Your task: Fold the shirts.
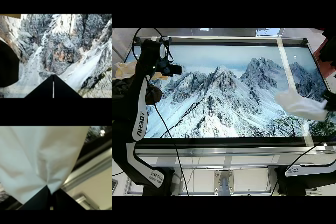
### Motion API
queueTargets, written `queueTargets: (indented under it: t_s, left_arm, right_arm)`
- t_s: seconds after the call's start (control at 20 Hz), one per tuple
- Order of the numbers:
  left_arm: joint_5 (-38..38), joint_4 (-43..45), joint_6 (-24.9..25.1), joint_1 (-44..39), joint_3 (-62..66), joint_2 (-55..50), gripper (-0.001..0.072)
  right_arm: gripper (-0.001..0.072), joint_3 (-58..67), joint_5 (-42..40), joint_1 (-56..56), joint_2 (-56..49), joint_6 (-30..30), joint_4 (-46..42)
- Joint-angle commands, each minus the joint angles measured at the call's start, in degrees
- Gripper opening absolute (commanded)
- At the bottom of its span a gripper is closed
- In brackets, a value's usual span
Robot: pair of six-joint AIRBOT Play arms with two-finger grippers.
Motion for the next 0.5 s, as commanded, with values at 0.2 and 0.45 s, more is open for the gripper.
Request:
queueTargets:
  t_s: [0.2, 0.45]
  left_arm:
    - [-0.7, -5.46, -0.22, -0.02, 0.02, 0.02, 0.0013]
    - [-0.72, -11.89, -1.09, -0.02, 0.02, 0.02, 0.0022]
  right_arm:
    - [0.038, -15.23, 5.25, -4.39, 2.12, 0.61, -11.87]
    - [0.0474, -8.13, -1.84, 2.25, 3.28, -0.81, 15.8]
